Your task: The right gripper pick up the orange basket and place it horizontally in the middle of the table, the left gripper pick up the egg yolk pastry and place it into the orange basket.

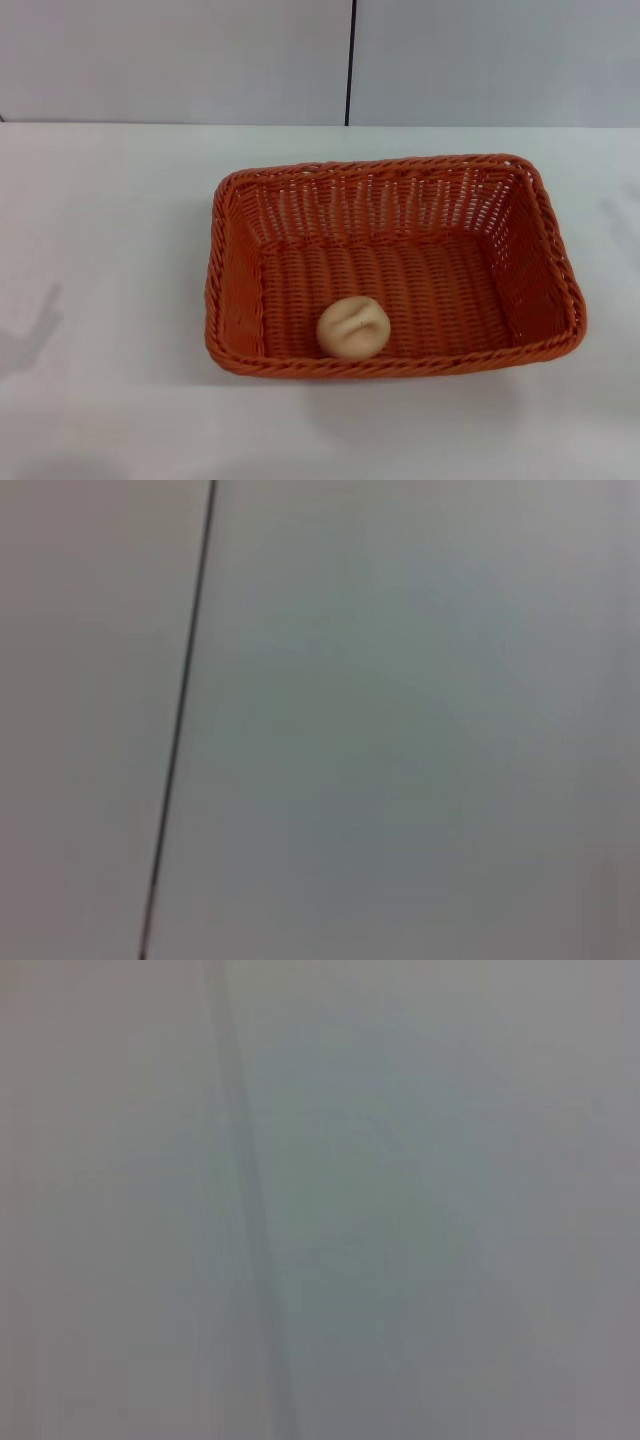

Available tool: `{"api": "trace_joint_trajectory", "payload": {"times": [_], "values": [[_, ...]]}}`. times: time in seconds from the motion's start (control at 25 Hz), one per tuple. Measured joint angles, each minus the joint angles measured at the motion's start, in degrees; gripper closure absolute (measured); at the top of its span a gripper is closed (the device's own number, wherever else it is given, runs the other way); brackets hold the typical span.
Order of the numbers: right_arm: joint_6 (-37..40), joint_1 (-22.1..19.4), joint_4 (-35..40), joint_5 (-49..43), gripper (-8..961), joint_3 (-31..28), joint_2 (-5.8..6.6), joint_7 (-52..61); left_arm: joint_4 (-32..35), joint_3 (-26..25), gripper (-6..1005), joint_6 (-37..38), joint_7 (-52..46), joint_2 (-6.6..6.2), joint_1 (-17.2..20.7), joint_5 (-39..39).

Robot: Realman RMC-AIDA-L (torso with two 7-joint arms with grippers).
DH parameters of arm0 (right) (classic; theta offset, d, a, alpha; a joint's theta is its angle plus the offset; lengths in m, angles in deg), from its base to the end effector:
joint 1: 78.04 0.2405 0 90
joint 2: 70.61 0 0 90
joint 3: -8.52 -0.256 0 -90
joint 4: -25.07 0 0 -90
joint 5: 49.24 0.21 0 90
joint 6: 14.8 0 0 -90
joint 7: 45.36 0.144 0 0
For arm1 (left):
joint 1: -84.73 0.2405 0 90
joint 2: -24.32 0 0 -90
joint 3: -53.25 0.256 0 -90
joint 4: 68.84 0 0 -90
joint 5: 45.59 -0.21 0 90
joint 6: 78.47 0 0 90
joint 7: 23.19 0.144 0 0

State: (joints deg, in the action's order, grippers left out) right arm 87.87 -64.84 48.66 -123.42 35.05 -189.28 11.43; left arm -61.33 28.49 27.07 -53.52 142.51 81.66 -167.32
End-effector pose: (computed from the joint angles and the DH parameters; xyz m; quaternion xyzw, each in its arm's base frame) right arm 0.3231 0.2489 0.0772 -0.7184 0.1814 0.5243 0.4197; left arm -0.3783 0.1485 0.0384 -0.6838 -0.2215 -0.4003 0.5684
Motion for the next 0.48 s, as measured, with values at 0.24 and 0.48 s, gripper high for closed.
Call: {"api": "trace_joint_trajectory", "payload": {"times": [0.24,0.48], "values": [[-3.8,0.5,-6.7,0.1,399,-6.4,-0.06,-6.3,-0.1,-1.7,172,-0.2,0.1,0.09,1.4,0.0],[-5.8,0.6,-11.1,0.3,390,-9.3,-0.09,-12.7,-0.1,-2.3,172,-0.4,0.2,0.11,1.7,0.0]]}}
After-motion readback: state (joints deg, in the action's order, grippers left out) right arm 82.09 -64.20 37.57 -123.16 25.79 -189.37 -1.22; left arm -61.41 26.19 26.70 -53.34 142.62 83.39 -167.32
